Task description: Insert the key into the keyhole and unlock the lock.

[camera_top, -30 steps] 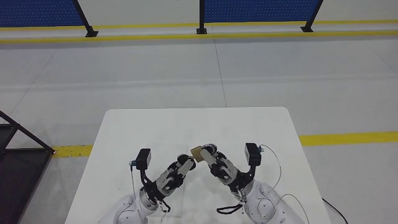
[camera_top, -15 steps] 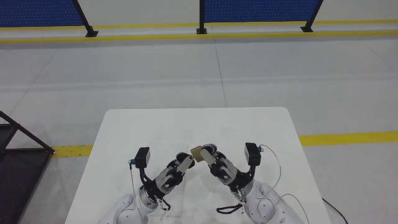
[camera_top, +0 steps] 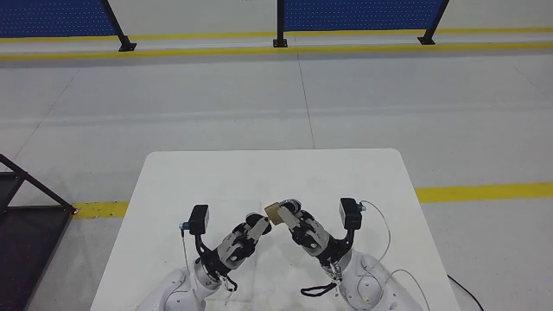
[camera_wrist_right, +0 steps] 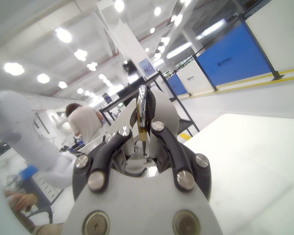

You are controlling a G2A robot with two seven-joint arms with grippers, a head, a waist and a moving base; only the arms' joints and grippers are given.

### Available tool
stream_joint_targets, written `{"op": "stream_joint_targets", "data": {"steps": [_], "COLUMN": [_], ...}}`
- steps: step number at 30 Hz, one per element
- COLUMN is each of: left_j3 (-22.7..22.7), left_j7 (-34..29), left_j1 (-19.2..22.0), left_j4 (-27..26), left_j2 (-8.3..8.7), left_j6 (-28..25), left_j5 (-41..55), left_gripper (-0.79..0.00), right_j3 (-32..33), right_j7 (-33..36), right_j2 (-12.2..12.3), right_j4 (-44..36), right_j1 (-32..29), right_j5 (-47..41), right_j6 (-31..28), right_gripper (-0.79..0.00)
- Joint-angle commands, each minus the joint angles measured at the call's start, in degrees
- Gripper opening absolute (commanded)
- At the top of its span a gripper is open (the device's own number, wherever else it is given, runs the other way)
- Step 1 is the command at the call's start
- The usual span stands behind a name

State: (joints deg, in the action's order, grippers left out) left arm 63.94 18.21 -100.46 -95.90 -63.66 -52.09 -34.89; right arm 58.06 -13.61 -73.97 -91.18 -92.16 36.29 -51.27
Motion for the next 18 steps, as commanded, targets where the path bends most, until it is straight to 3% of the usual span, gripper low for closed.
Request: {"op": "stream_joint_targets", "data": {"steps": [1, 18], "left_j3": [0.2, -2.7], "left_j7": [2.4, 29.3], "left_j1": [0.0, 1.1], "left_j4": [-0.2, 3.5], "left_j2": [-0.25, -2.83], "left_j6": [0.5, 14.1], "left_j5": [-2.9, -30.5], "left_gripper": [-0.785, -0.785], "right_j3": [0.0, 0.1], "right_j7": [0.1, 0.7], "right_j2": [0.0, 0.1], "right_j4": [0.1, -0.4], "right_j1": [0.0, -0.4], "right_j5": [-0.1, -0.2], "right_j6": [0.0, 0.6], "right_gripper": [-0.785, -0.785]}}
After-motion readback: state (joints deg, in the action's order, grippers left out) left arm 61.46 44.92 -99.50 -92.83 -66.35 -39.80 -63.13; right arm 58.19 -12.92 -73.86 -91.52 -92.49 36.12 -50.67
